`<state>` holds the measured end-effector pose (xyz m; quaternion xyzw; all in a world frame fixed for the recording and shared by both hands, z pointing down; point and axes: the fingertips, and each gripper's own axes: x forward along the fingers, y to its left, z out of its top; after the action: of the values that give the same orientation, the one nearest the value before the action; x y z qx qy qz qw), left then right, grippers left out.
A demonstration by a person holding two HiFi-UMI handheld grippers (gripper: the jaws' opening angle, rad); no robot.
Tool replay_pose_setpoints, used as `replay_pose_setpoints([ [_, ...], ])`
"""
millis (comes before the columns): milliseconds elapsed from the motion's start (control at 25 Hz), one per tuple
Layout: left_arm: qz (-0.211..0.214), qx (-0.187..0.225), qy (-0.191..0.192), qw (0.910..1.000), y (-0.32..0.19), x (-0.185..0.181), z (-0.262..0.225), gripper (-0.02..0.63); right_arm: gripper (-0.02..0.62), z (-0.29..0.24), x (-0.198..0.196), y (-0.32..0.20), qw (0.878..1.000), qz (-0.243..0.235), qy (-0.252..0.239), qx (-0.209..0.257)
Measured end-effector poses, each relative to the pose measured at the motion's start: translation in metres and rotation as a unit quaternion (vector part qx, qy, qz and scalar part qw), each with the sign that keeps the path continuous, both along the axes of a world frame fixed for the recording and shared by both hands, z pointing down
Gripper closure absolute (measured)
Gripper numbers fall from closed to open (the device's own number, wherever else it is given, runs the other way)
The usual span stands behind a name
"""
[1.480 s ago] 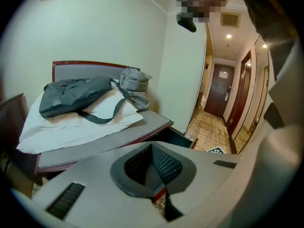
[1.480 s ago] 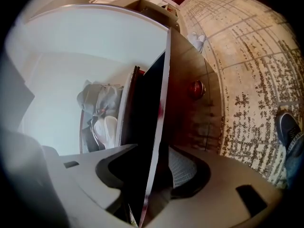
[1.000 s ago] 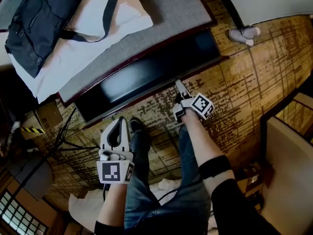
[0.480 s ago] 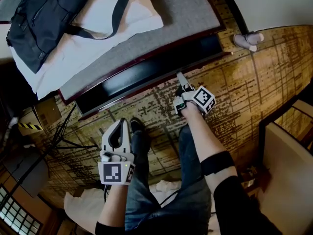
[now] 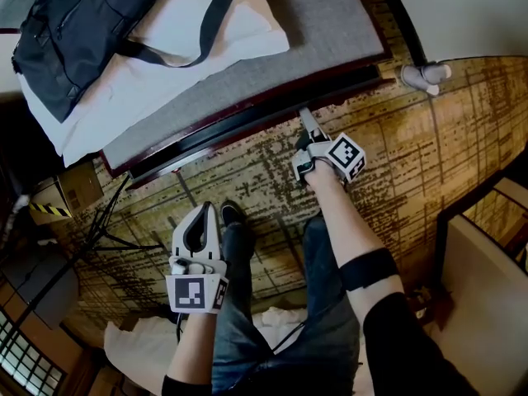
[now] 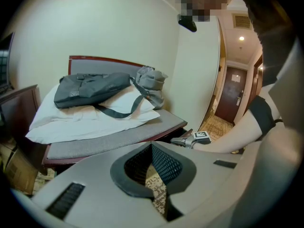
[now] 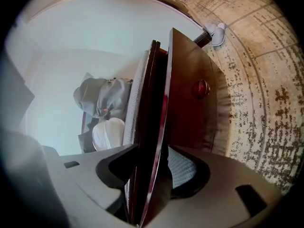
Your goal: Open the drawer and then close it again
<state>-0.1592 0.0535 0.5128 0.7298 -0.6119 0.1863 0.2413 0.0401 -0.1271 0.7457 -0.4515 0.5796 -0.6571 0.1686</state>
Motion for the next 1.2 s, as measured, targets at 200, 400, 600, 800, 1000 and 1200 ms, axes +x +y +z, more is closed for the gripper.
replay_pose_setpoints([
  [200, -0.003, -0.003, -0.001, 1.0000, -0.001, -0.002, 0.004, 0.603, 0.403, -0.001, -0.009, -0.017, 1.000, 0.008, -0.009, 0.008],
  [400, -0.017, -0.008, -0.001, 0.9998, -0.003, -0.012, 0.010, 0.603, 0.403, -0.002, -0.020, -0.037, 0.999, 0.013, -0.024, 0.022],
  [600, -0.020, -0.005, 0.007, 0.9998, 0.000, -0.016, 0.014, 0.603, 0.420, -0.006, -0.023, -0.046, 0.997, 0.036, -0.046, 0.043],
  [800, -0.022, -0.007, 0.012, 0.9997, 0.004, -0.019, 0.019, 0.603, 0.420, -0.006, -0.023, -0.045, 0.996, 0.052, -0.058, 0.051],
  [1000, -0.029, -0.017, 0.024, 0.9991, 0.004, -0.016, 0.019, 0.603, 0.420, -0.005, -0.023, -0.046, 0.995, 0.054, -0.063, 0.060],
  [1200, -0.019, -0.013, 0.012, 0.9997, 0.017, -0.017, 0.029, 0.603, 0.423, -0.003, -0.018, -0.043, 0.990, 0.054, -0.098, 0.088],
])
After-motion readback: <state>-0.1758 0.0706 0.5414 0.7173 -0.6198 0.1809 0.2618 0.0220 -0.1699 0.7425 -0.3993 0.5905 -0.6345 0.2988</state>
